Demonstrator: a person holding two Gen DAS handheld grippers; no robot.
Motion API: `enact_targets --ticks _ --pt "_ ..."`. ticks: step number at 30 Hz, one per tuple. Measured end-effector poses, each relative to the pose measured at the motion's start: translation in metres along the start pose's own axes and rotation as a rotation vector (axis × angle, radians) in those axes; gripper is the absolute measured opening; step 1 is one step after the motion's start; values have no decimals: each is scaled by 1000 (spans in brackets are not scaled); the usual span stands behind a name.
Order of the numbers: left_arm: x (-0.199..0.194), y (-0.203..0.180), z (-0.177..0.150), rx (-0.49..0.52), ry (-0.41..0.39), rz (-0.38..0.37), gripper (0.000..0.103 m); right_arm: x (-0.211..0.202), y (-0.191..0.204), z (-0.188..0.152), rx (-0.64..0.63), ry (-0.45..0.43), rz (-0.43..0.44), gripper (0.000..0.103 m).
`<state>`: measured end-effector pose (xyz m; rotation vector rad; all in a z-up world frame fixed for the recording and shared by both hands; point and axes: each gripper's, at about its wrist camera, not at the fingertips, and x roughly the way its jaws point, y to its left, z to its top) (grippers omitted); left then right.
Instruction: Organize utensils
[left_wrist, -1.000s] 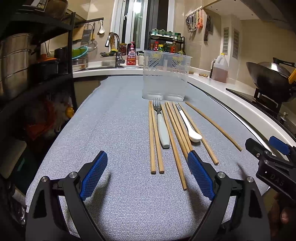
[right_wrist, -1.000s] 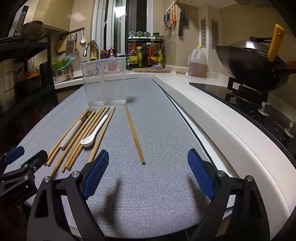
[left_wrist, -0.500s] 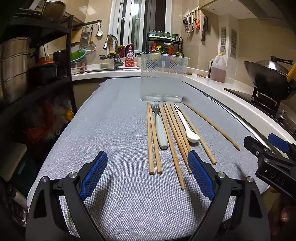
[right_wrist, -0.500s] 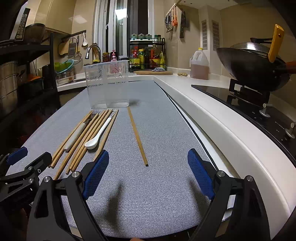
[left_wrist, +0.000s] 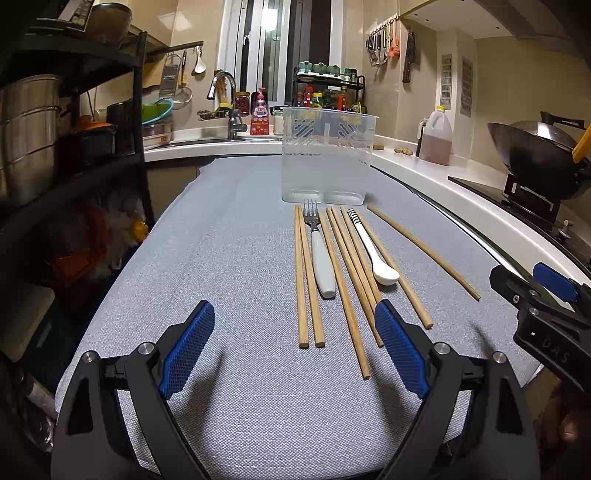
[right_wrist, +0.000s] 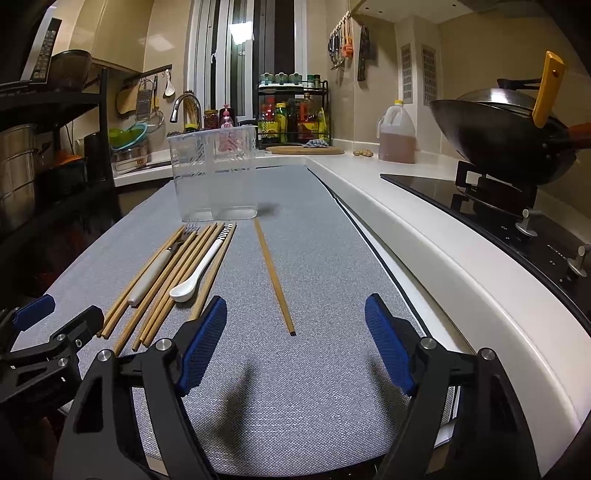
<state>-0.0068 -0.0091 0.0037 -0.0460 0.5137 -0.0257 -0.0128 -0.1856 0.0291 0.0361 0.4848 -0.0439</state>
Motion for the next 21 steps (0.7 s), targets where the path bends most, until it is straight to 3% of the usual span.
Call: enact_targets --ticks 21 --pt "-1 -1 2 2 2 -10 84 2 4 -3 -10 30 33 74"
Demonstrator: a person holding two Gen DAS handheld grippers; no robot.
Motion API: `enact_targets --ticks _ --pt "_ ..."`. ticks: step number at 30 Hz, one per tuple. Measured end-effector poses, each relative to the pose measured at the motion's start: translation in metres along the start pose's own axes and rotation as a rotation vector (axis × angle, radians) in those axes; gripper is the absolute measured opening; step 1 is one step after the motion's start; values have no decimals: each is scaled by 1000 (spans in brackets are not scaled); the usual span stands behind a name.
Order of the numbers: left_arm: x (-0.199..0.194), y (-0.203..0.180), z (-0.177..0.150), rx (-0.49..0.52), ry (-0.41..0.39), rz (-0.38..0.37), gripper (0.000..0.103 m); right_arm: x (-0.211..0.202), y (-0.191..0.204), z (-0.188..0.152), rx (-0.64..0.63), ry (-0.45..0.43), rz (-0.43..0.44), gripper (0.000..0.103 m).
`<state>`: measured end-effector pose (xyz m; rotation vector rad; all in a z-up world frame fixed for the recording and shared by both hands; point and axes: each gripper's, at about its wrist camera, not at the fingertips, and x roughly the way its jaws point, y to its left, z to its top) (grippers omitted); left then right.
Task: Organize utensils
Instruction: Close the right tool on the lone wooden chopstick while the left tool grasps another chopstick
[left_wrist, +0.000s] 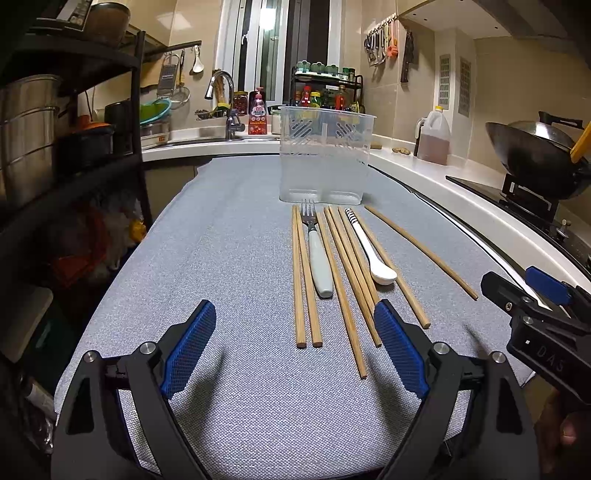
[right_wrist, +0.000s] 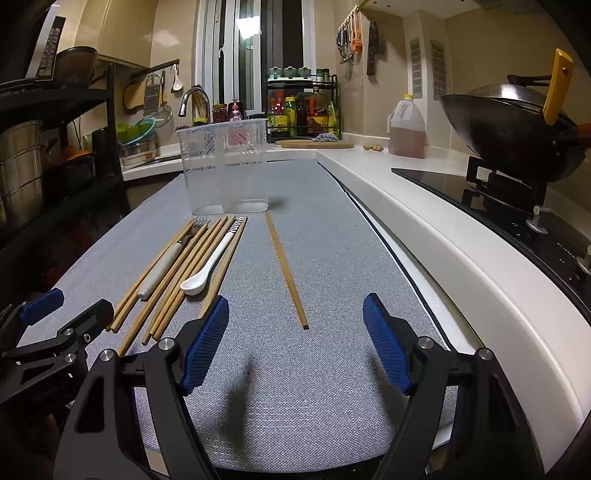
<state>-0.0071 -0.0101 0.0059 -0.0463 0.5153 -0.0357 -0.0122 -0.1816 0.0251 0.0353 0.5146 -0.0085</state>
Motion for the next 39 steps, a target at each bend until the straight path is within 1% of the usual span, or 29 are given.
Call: enact_targets --ticks 4,6,7,9,10,11,12,14,16,18,19,22,25,28,31,33,34,35,36,37,39 --pt "-1 1 -1 1 -1 -1 83 1 -1 -1 7 10 0 70" --pt "0 1 -1 0 0 0 81 3 -2 -2 9 16 0 66" --pt "-1 2 0 -4 2 0 79 6 -3 -2 12 24 1 64" --pt "0 5 0 -13 4 2 72 11 -6 -2 33 49 13 52" --pt "1 7 1 -20 6 3 67 14 -9 -2 43 59 19 48" --pt "2 9 1 -25 11 3 61 16 -12 -1 53 67 19 41" --pt "4 10 1 -33 19 4 58 20 -15 0 61 75 18 37" --pt "7 12 0 -40 36 4 50 28 -20 0 72 98 20 36" --pt "10 11 0 -35 46 -3 44 37 -24 -1 86 125 29 36" --pt "11 8 -1 -25 48 -5 42 43 -25 -4 87 148 34 36" --pt "11 7 -1 -23 48 -7 37 45 -24 -4 84 152 36 36" --pt "14 7 0 -28 52 -8 34 49 -22 -3 65 149 46 36" --pt "18 7 1 -20 72 10 26 52 -21 -1 43 151 45 36" --pt "25 11 -2 -30 107 17 24 53 -21 -1 34 151 49 33" --pt "27 10 -4 -22 116 15 24 53 -21 0 26 152 63 24" --pt "27 7 -3 -14 121 9 24 53 -21 -1 22 153 72 14" --pt "28 6 -4 -7 126 8 24 53 -20 -1 19 154 83 12" --pt "28 4 -4 3 124 11 21 53 -19 -1 17 155 96 6" --pt "27 4 -4 9 123 13 15 53 -18 -1 12 156 108 6" --pt "27 3 -4 18 122 13 5 53 -16 -1 8 158 119 5" --pt "26 4 -3 20 123 18 4 52 -13 -2 10 161 136 5"
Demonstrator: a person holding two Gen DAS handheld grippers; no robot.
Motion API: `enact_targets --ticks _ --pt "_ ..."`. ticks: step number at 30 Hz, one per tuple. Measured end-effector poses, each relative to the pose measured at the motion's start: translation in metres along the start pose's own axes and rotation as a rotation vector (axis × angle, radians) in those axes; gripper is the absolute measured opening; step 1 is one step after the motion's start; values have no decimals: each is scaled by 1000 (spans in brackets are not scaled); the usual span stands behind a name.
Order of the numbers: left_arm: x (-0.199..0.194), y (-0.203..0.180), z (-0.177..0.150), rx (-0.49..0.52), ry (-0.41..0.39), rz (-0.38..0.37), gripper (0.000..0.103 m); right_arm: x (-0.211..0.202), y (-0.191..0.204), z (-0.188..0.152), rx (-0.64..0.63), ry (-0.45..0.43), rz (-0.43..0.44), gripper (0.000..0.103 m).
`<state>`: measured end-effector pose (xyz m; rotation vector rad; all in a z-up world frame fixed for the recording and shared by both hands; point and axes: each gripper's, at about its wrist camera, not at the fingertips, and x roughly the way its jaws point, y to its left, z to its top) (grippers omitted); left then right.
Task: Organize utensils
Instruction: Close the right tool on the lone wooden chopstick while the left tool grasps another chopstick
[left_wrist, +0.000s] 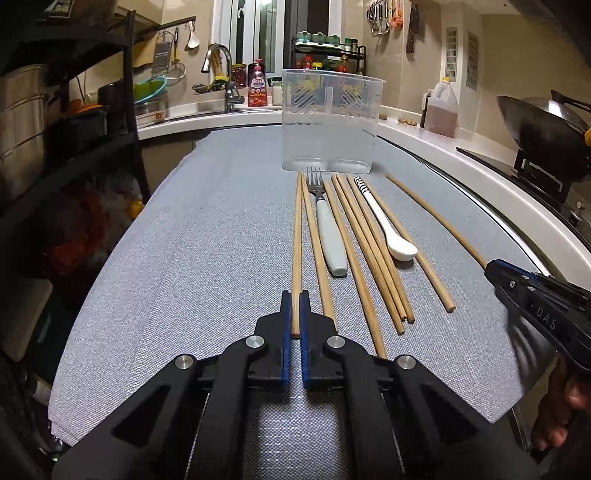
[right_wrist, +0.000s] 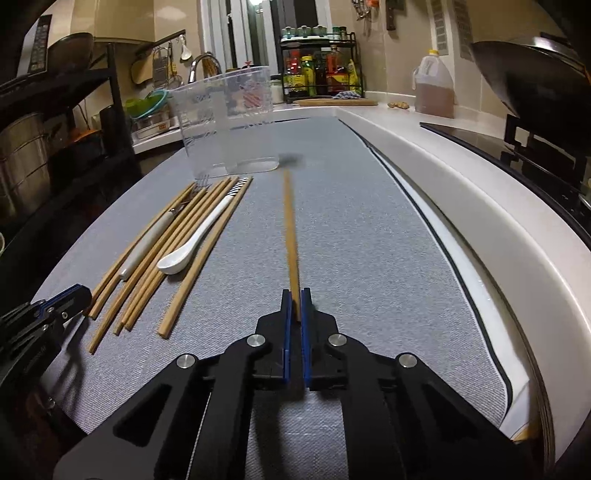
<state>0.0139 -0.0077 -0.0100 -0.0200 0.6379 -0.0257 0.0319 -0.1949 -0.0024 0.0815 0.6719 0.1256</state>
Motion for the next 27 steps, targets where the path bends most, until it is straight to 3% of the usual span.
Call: enact_targets --ticks 4,10,14,19,20,22,27 --pt "-6 8 -3 -20 2 32 4 -7 5 -1 31 11 13 5" --pt "-9 14 -4 -43 3 41 4 -13 25 -7 -25 21 0 6" --pt "-3 12 -3 -49 5 37 23 -11 21 -8 -10 24 -13 8" --pt "1 9 -3 -35 -1 35 22 -9 22 -8 -34 16 -20 13" --pt "0 8 -3 -34 -1 35 8 -9 22 -8 -35 17 -21 13" --pt "-1 11 -4 -39 -2 36 7 -10 20 -8 -29 20 -16 5" --pt "-1 14 -6 -53 -1 38 7 -10 19 -8 -20 20 -25 5"
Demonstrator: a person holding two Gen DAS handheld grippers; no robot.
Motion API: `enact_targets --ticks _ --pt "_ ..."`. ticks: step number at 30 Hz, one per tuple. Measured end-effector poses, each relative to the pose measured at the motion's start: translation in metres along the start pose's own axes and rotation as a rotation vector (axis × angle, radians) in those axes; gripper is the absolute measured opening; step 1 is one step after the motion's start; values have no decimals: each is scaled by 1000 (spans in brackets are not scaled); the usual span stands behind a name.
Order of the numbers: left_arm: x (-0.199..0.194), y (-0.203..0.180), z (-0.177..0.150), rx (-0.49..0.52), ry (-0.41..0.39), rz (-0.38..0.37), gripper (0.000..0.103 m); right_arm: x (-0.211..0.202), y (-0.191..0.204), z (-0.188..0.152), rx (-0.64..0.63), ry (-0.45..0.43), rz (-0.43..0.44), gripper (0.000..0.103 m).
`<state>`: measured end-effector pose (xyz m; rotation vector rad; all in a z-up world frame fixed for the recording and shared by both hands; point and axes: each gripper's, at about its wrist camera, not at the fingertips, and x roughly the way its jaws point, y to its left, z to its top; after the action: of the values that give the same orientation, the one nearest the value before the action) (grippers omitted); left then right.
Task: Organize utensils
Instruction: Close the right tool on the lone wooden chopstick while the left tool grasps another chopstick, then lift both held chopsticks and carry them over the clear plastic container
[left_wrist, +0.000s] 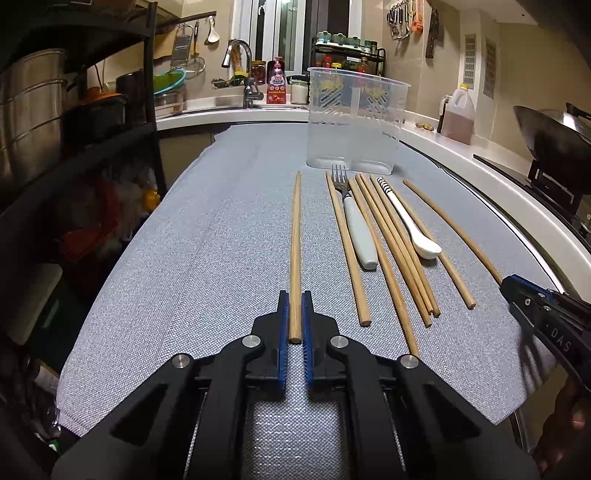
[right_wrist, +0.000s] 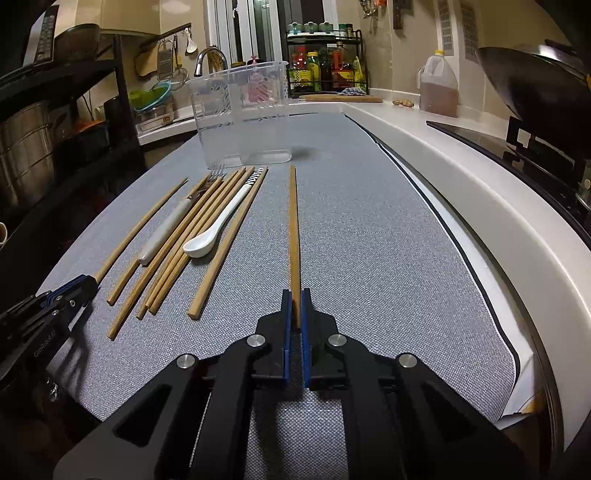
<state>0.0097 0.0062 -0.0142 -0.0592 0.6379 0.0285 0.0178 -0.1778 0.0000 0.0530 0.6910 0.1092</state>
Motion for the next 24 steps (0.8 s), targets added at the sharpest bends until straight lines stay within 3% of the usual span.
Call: enact_targets --ticks 18,24 --pt "4 -6 2 34 -10 -16 7 0 8 -1 -51 -28 -9 5" --pt "-12 -10 9 55 -51 -26 6 -20 13 6 -74 -64 -4 5"
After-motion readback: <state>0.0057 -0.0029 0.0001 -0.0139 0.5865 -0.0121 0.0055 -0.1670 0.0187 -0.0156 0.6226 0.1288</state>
